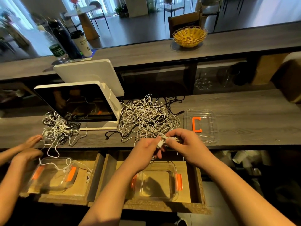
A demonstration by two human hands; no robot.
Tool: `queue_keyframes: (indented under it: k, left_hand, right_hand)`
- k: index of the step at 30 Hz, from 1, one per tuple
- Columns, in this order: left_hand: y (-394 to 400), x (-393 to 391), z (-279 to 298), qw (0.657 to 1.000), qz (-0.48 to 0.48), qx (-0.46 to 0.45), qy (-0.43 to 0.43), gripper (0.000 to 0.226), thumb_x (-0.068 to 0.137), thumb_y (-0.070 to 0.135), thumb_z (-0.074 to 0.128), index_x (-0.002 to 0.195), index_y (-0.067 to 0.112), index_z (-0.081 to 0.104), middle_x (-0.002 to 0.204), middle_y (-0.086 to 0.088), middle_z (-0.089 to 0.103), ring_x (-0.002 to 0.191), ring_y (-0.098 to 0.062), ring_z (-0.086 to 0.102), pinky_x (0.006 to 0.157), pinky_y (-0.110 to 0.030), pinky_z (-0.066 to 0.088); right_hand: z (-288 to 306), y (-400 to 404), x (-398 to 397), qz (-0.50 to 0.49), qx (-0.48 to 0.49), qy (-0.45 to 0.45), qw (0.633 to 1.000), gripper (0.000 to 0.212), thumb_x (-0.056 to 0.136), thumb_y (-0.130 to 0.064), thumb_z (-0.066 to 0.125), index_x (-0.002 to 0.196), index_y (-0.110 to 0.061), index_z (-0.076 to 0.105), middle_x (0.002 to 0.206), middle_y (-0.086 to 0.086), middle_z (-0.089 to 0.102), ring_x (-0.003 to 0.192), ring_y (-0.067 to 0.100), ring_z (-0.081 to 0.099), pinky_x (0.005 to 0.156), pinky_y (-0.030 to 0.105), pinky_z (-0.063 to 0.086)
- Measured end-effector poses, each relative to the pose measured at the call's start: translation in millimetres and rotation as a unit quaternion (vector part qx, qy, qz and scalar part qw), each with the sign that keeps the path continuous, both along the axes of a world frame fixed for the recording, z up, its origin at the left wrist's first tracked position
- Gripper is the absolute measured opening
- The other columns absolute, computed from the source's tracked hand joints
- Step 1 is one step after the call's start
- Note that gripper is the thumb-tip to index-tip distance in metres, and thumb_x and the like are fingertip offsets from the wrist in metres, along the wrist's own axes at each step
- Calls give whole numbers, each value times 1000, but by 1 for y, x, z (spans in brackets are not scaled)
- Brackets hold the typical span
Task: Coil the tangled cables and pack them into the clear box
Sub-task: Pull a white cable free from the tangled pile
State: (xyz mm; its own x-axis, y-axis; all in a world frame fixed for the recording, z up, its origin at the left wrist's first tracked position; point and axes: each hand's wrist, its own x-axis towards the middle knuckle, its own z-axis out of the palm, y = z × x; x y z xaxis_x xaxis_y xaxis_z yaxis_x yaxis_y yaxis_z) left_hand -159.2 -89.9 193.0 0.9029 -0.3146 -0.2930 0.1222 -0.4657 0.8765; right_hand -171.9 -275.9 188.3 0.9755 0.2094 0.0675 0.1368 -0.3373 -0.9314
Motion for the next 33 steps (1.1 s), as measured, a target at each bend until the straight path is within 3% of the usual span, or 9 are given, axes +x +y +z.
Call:
queue_keyframes:
  k: [5,8,10,12,15,19,24,27,33]
  left_hand:
    - [6,-3,1,995,-7,-23,96,45,107,29,43,74,9,67,50,5,60,46,-4,49,55,-22,37]
    - [6,1,-5,994,-21,108,18,49,102,44,51,67,15,71,47,7,56,47,-7,48,58,-26,40]
    - [5,4,-8,990,-1,141,-29,51,98,50,55,61,19,71,48,5,55,48,-10,48,55,-27,38]
    - [1,2,-9,993,13,119,-19,50,100,47,53,61,20,70,50,4,61,50,-9,54,60,-26,44]
    - [-13,-1,-14,995,-7,80,52,49,106,35,44,70,14,69,54,2,65,52,-11,57,68,-30,47]
    - [-25,2,-19,997,-13,33,75,44,102,39,44,74,13,67,60,0,65,57,-15,56,64,-31,44]
    - [-24,-5,-23,996,5,-53,72,37,106,33,45,76,17,60,64,5,54,58,-9,48,58,-19,41]
    - [-24,-2,-25,998,25,-50,33,32,104,29,49,79,16,63,65,8,53,59,-6,47,57,-18,41]
    - [-25,-7,-17,986,84,-146,15,39,103,17,49,65,17,56,56,6,52,53,-11,47,54,-22,42]
  right_hand:
    - [-9,5,-7,5,-133,-88,987,19,93,-25,66,110,-17,70,97,-5,64,87,6,58,76,23,48]
    - [-16,3,-11,4,-151,-93,984,19,94,-26,64,110,-17,68,98,-5,62,89,7,58,79,26,48]
    - [-15,1,-12,-18,-142,-89,986,19,96,-27,61,112,-18,67,100,-9,61,93,4,56,79,20,45]
    - [-15,1,-13,-30,-154,-90,983,20,97,-27,59,114,-18,66,103,-8,61,95,4,56,79,15,41]
    - [-19,2,-16,-32,-189,-87,978,21,98,-27,58,115,-17,65,105,-6,61,95,6,56,81,19,43]
    - [-14,-2,-14,-27,-219,-72,973,23,98,-28,56,118,-17,63,107,-4,60,99,10,57,87,28,48]
    - [-2,-8,-7,-8,-223,-31,974,28,92,-26,64,119,-19,61,110,-7,60,98,7,55,86,24,48]
    - [-6,-7,-7,-35,-164,-17,986,27,87,-25,71,112,-21,63,105,-8,62,96,6,58,84,23,50]
    - [-10,-9,0,-45,94,92,990,14,87,-6,70,94,-17,72,87,1,69,73,4,61,68,22,49]
